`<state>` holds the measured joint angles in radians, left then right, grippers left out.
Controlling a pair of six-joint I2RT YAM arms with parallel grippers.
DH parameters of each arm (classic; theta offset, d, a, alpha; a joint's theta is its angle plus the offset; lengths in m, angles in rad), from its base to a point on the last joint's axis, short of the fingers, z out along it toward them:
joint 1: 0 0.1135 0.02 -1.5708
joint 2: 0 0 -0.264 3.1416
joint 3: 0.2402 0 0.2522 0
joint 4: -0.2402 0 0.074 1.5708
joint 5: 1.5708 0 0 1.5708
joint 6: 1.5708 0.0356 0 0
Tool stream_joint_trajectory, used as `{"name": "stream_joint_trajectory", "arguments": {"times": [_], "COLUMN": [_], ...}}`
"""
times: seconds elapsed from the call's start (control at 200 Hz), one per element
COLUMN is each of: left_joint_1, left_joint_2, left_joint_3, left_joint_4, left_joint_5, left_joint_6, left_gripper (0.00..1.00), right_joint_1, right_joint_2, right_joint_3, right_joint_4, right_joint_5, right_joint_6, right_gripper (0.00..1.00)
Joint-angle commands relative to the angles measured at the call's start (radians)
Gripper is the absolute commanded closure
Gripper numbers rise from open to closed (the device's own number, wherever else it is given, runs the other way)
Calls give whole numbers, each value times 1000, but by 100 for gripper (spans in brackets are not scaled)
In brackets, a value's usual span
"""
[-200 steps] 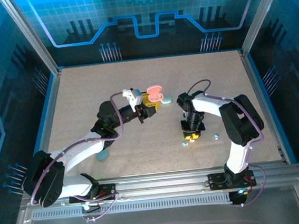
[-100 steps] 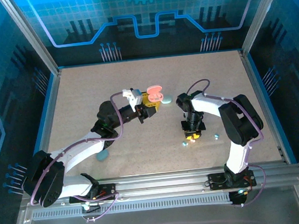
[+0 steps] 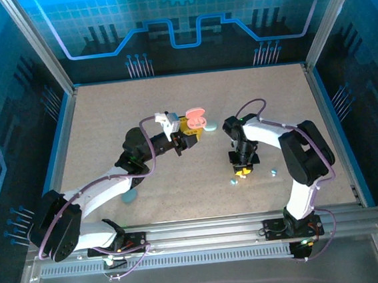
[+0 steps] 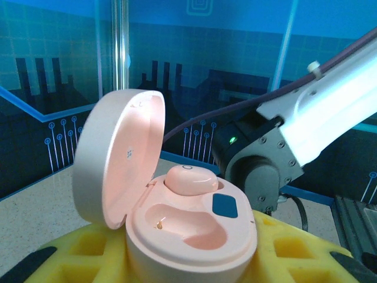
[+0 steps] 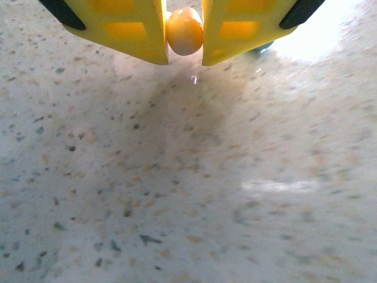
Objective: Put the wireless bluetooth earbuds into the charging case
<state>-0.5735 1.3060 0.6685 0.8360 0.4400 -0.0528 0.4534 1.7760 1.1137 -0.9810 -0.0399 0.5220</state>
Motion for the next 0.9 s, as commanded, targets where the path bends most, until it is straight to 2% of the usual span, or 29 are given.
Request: {"name": "stream_joint_trajectory", "arguments": {"times": [0.0,0.075,0.215,0.415,0.635,0.895], "left_joint_1": [-8,-7,-7,-29,-49,-67], "left_joint_2": [11,25,62,122,165,181], "left_joint_3": [-10,-30,-43,-36,-14,16], "left_joint_4": [39,80,131,188,188,189], "left_joint_5": [-24,-44,-51,-58,-67,-64], "left_joint_6": [13,19,27,63,81,82], "left_gripper": [67,67,67,67,67,67], "right_joint_1": [2,-4,-37,-53,-55,-54], "right_joint_2": [-119,-191,-311,-376,-391,-373], "right_joint_3": [82,139,264,380,383,334], "right_joint_4": [-40,-48,-28,73,188,315], "right_joint_5": [-74,-124,-297,-516,-629,-683], "right_joint_6": [-12,-21,-28,21,105,193], "right_gripper": [79,79,79,78,78,77]}}
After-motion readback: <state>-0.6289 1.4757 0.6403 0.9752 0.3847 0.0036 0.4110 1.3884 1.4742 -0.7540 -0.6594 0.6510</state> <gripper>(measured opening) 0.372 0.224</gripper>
